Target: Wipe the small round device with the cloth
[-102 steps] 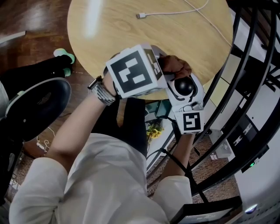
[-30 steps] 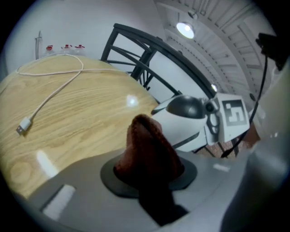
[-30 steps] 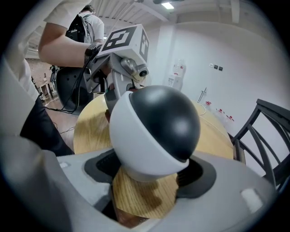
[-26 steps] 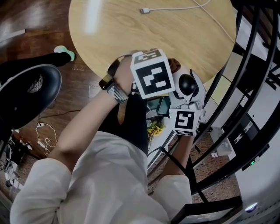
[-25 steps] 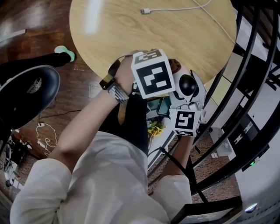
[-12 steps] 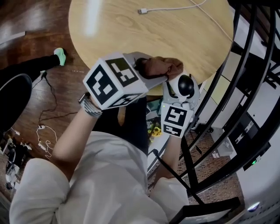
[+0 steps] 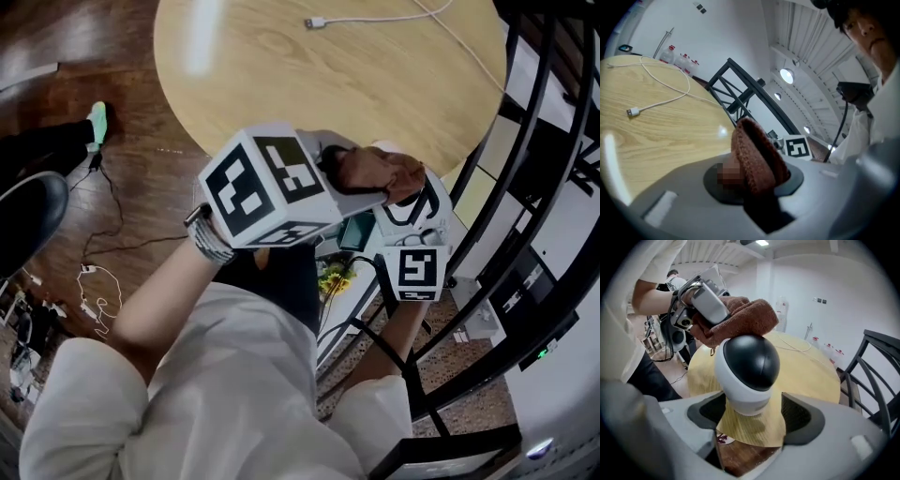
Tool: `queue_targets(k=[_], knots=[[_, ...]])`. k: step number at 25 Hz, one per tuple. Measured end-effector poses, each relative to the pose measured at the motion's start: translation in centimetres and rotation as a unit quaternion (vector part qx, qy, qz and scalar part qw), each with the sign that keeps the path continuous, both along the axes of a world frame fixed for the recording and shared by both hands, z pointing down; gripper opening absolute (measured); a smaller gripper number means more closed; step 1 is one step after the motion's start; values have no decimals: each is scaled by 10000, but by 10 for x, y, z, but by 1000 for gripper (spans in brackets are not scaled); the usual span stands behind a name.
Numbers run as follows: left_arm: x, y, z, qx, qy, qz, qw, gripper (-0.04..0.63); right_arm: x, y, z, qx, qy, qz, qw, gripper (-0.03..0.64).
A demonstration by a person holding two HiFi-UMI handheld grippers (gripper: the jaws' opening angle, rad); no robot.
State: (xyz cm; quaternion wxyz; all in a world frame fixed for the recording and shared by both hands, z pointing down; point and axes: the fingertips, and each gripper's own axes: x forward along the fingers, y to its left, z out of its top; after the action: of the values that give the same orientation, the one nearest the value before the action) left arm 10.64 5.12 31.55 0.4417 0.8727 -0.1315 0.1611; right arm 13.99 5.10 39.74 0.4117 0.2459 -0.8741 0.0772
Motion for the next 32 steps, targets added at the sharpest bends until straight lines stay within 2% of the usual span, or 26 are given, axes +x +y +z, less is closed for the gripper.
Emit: queue_targets(k=[3,4,5,12,15,19,22,26,32], knots=[[3,3,8,30,-211,122,9997,124,-8,-1,2,-154,-63,-308,9994,360],[3,3,11,71,-291,175,9994,124,-10,-1,3,-201,-67,-357,9991,332],[5,4,12,107,-347,243,9990,125,-11,-1,3,-227,-70,-358,9991,331],[2,8,11,27,-274,384,9989,126,-14,1,3,-136,-118,-39,9998,331],[0,10,14,94,-429,446,9980,124,-15,1,3,-128,-137,-31,9998,331],[0,11,15,34,-410,437,9982,125,-14,2,3,-130,-163,-11,9998,331],[-9,10,26,42,-649,360,9972,124,-17,1,2,-119,-186,-7,9998,331],[-12,9,46,-222,-658,220,9973,123,-16,1,0,-107,-238,39,9997,331],[-13,10,78,-630,-955,376,9927,123,-17,1,1,-125,-341,159,9992,331]])
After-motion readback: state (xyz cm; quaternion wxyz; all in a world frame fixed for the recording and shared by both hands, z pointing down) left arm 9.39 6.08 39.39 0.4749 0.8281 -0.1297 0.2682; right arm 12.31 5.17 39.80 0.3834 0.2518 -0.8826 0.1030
